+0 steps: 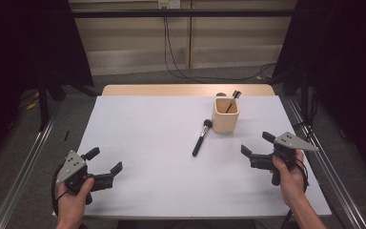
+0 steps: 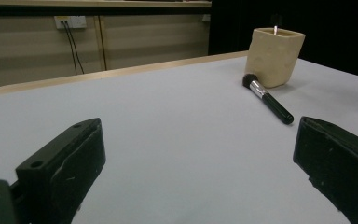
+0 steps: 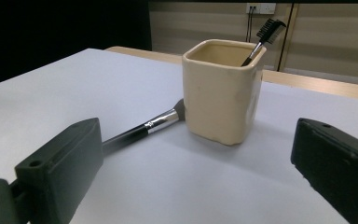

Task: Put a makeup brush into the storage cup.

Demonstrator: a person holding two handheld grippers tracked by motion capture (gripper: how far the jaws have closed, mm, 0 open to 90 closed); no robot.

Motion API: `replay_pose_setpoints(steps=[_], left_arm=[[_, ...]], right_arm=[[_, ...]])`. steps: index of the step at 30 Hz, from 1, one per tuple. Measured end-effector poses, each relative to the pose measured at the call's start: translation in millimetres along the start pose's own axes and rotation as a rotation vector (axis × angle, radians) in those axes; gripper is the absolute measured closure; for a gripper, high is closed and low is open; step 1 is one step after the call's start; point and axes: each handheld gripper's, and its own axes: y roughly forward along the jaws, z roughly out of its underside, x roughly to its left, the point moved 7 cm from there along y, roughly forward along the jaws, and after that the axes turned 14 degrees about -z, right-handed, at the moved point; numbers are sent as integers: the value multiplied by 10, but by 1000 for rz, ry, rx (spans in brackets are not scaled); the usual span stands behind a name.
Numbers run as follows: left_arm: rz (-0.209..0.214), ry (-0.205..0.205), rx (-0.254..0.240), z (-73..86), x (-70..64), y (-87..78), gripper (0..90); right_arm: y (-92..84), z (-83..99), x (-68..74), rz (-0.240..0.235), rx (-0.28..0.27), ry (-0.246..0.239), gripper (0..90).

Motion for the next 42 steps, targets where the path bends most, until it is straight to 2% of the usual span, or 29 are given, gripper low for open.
replay_pose_setpoints(steps=[4,9,14,19,29,39,42], left_arm=[[5,1,3,4,-14,-8,22],[3,3,0,-4,-28,-29,22],[-5,6,-11,-21,-31,-65,20],[-8,13,-11,-23,-21,-80,21],[-9,10,-12,-23,-26,-76,21],[-4,3,-10,-9,3,-55,21],[-2,2,-11,-10,-3,-60,21]], right_arm=[[-102,43,53,11,-13,-1,18],[-181,155,111,24,10,-11,18],[-265,214,120,29,17,-11,17],[-350,278,117,25,2,4,11],[-326,293,120,14,-1,18,13],[-260,254,138,2,-1,18,12],[-208,221,174,-13,-1,4,12]])
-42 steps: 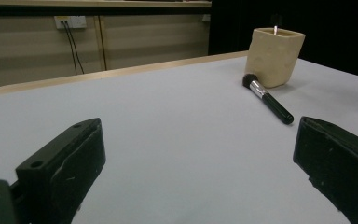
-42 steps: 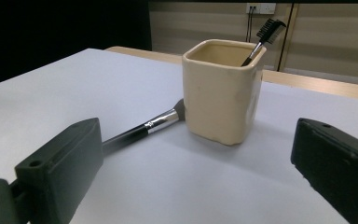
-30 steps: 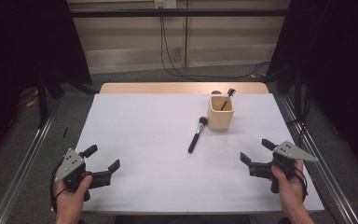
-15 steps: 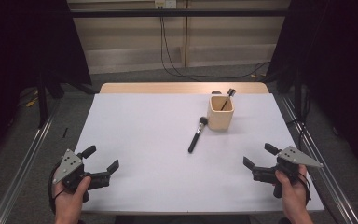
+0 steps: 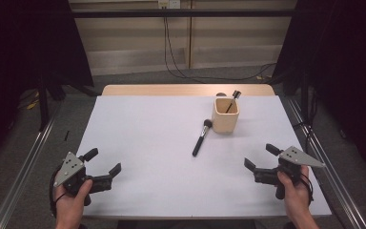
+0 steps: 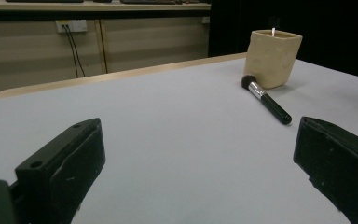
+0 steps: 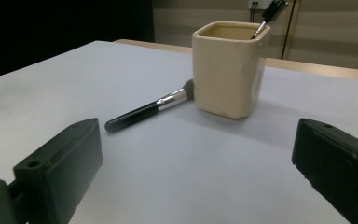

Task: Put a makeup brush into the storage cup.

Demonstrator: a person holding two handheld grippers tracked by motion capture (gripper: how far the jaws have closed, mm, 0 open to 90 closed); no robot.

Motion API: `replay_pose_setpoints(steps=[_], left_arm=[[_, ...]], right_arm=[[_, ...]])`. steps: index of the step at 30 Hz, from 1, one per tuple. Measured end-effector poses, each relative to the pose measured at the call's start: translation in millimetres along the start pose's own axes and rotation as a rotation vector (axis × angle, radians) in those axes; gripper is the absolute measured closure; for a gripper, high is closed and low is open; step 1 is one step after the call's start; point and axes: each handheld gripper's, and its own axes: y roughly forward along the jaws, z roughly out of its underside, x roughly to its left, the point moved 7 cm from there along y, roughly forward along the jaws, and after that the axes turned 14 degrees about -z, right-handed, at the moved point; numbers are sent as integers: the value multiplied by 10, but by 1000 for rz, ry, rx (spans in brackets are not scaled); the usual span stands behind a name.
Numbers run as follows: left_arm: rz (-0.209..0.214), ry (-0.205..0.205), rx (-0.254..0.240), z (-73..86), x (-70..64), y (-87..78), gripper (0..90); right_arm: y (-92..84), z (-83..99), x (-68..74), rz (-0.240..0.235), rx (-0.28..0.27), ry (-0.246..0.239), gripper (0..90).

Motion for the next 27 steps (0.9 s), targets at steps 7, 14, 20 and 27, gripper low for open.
replay_pose_setpoints(steps=[7,14,20,27], left_arm=[[-5,16,0,-13,-19,-9,21],[-11,9,2,-6,-20,-3,21],[-11,10,3,-6,-19,-10,21],[-9,20,-1,-11,-9,-7,21]], right_arm=[[126,-66,23,-29,2,-8,12],[293,-111,42,-65,30,-30,12],[432,-226,43,-79,28,-44,12],[578,-379,22,-82,12,-58,12]])
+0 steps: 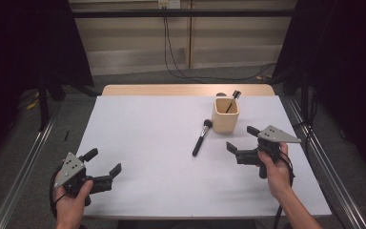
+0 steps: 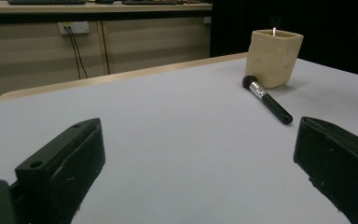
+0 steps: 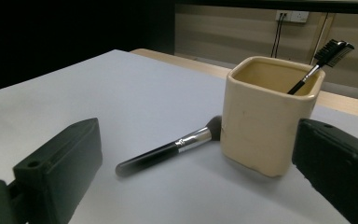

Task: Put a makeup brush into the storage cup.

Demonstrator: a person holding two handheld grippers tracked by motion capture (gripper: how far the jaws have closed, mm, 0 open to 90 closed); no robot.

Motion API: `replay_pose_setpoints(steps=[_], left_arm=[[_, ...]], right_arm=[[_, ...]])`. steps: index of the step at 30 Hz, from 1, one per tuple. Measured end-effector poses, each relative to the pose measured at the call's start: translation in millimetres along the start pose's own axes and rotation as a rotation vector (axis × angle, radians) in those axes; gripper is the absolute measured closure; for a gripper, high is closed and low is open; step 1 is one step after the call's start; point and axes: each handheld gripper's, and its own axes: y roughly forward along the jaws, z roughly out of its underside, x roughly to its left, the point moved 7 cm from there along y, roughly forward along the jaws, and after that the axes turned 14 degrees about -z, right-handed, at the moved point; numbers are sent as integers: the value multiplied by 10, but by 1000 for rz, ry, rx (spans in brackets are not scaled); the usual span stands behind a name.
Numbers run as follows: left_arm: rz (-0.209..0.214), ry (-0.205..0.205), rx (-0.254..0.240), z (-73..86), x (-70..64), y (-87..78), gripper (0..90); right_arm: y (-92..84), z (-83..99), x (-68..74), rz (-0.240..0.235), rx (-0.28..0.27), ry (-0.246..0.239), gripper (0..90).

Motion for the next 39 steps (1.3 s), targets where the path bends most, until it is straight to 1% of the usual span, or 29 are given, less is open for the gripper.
replay_pose_setpoints(steps=[2,10,14,17,19,21,23,26,27,31,33,34,37,38,39], left_arm=[[2,-6,-1,-1,-11,6,21],[2,2,1,-1,-20,14,21],[1,-5,0,-3,-24,21,21],[2,-2,4,2,-21,25,21],[4,-1,5,3,-22,24,21],[9,8,7,7,-27,23,21],[13,3,6,4,-36,23,20],[10,8,7,6,-28,22,21],[9,1,5,5,-27,24,21],[8,5,10,10,-23,33,21],[9,6,10,9,-30,38,21],[11,10,10,8,-33,39,21],[10,7,10,8,-31,37,21],[10,7,10,8,-29,38,21],[10,7,10,8,-26,37,21]], right_arm=[[56,-35,-16,-3,0,-4,12],[224,-164,-30,-21,3,-21,12],[312,-222,-50,-22,9,-27,12],[376,-253,-56,-23,19,-30,13],[405,-269,-74,-3,26,-40,24],[432,-289,-79,-6,23,-31,17],[455,-295,-90,-1,30,-29,18],[474,-271,-85,-20,58,-16,15],[473,-266,-86,-23,64,-19,14],[482,-217,-67,-70,107,-1,40],[499,-186,-66,-80,138,16,38],[507,-180,-64,-82,142,19,34],[536,-145,-54,-102,186,25,26],[549,-131,-47,-110,212,38,25],[559,-125,-42,-117,222,47,24]])
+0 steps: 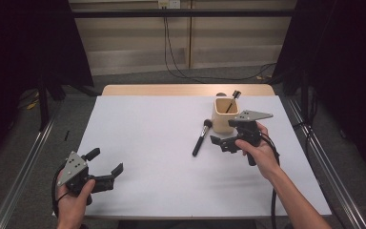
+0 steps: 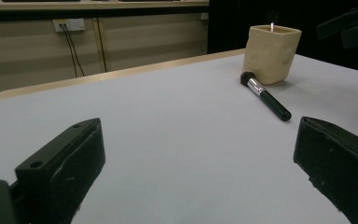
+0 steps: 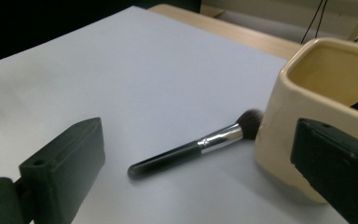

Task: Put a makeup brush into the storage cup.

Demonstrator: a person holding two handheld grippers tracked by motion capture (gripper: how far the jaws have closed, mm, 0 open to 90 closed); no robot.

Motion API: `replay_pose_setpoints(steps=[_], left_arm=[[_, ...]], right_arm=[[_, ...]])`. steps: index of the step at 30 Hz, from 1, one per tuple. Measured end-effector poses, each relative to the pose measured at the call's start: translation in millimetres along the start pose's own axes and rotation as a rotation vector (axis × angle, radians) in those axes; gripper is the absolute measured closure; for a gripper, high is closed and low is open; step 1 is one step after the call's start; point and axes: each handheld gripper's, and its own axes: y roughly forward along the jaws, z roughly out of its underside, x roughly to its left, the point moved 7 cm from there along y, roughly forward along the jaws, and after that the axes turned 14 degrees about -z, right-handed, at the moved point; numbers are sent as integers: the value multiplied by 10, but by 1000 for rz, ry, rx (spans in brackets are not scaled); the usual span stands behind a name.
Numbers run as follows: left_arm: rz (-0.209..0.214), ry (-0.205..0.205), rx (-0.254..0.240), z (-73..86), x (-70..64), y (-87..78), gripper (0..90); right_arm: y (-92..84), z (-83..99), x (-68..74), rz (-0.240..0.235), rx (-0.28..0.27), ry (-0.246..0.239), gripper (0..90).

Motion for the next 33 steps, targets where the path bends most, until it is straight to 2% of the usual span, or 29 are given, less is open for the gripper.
replay_pose_setpoints(steps=[9,14,17,22,27,33], left_arm=[[1,2,1,0,-3,0,21],[5,2,0,-1,-7,5,21],[4,1,1,0,-3,7,21],[8,3,2,1,-9,8,21],[8,1,3,2,-8,10,21],[14,3,8,6,-21,28,21]], right_arm=[[78,76,-41,17,159,59,25],[147,177,-114,20,276,117,40],[194,201,-139,15,316,146,43],[271,223,-153,19,384,163,51],[352,240,-155,-1,465,186,51],[444,202,-184,7,508,217,69]])
